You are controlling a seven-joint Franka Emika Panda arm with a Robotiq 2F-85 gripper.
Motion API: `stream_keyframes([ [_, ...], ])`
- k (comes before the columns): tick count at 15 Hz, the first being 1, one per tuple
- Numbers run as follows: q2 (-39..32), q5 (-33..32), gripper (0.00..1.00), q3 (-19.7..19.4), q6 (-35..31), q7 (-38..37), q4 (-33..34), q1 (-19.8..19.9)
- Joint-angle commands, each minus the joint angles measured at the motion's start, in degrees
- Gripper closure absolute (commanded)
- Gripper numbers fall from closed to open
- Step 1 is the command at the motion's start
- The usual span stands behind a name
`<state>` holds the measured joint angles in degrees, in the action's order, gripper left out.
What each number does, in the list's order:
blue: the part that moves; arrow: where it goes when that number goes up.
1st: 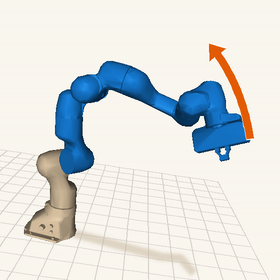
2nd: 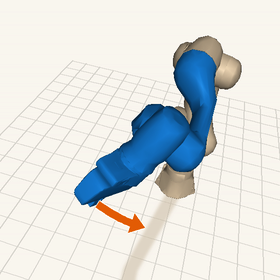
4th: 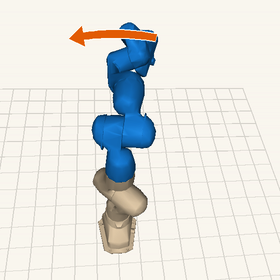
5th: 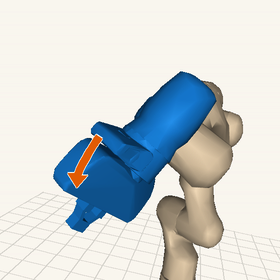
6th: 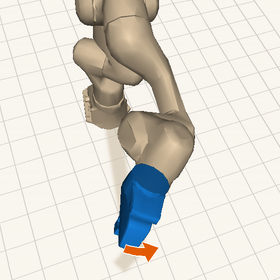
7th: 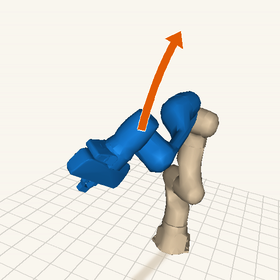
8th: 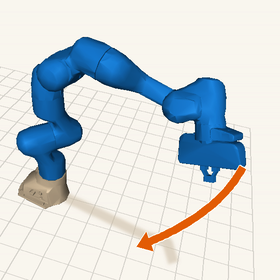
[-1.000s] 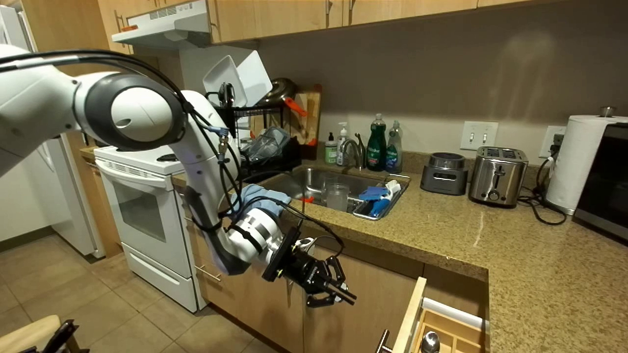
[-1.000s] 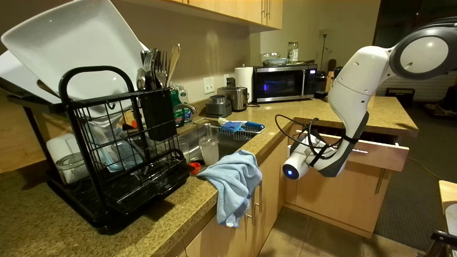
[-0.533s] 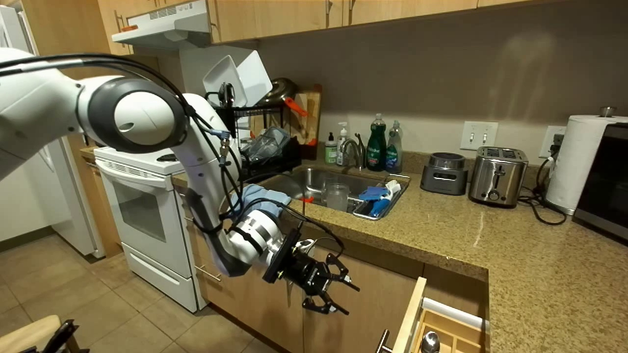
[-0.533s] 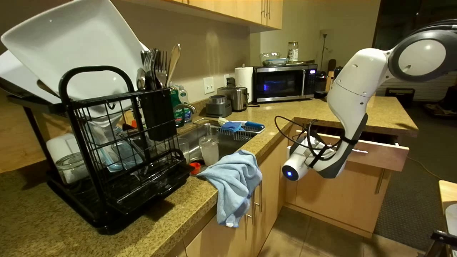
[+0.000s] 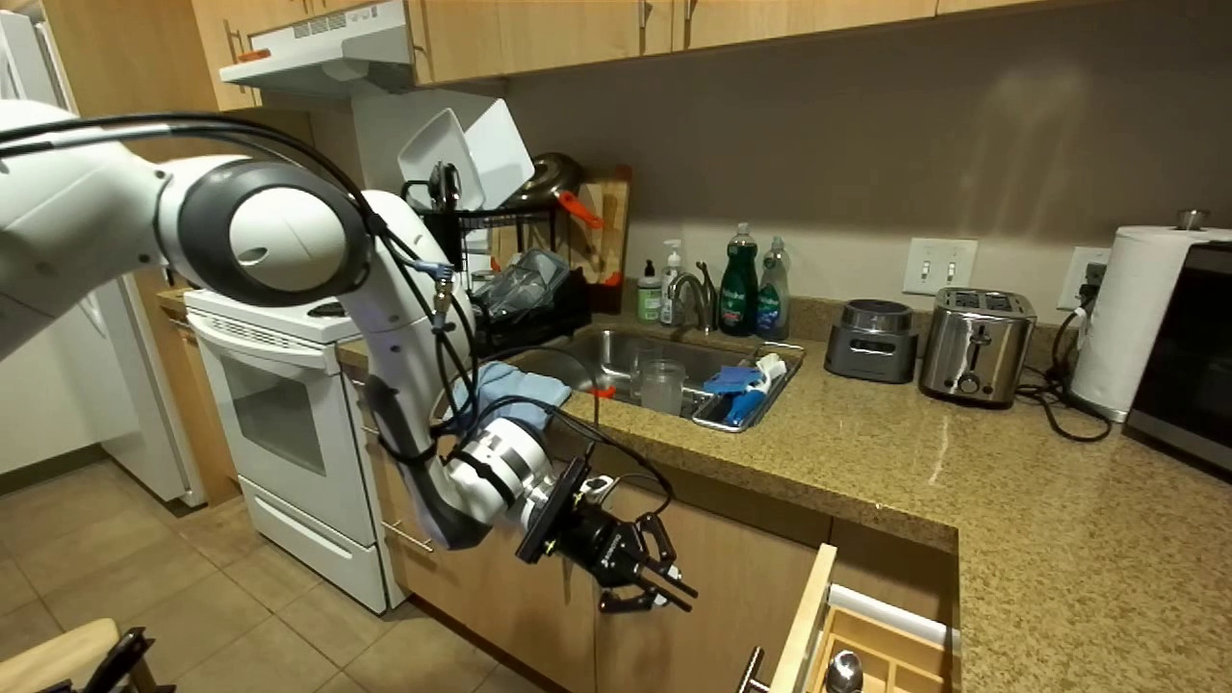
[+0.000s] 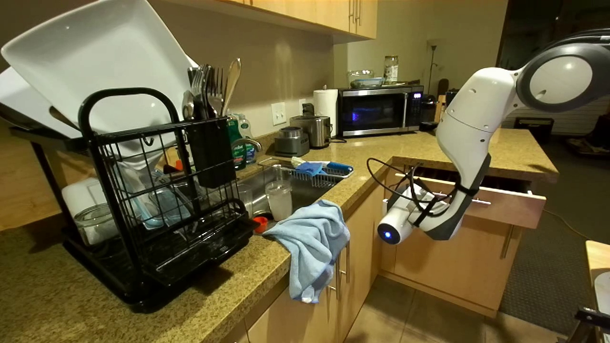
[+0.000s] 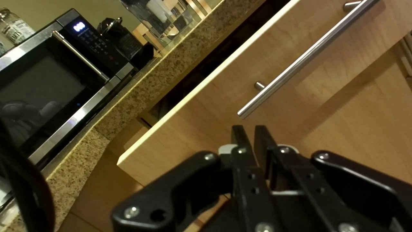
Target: Close the drawer
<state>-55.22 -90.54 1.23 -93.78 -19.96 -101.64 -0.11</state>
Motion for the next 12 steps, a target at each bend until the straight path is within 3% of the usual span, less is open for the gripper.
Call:
stream_keyframes([
  [1,-0.71,-1.76,1.00,-0.81,-1.92,1.29,0.30,0.45],
  [12,-6.40,-4.02,1.00,-5.79,-1.67,3.68,6.37,4.08],
])
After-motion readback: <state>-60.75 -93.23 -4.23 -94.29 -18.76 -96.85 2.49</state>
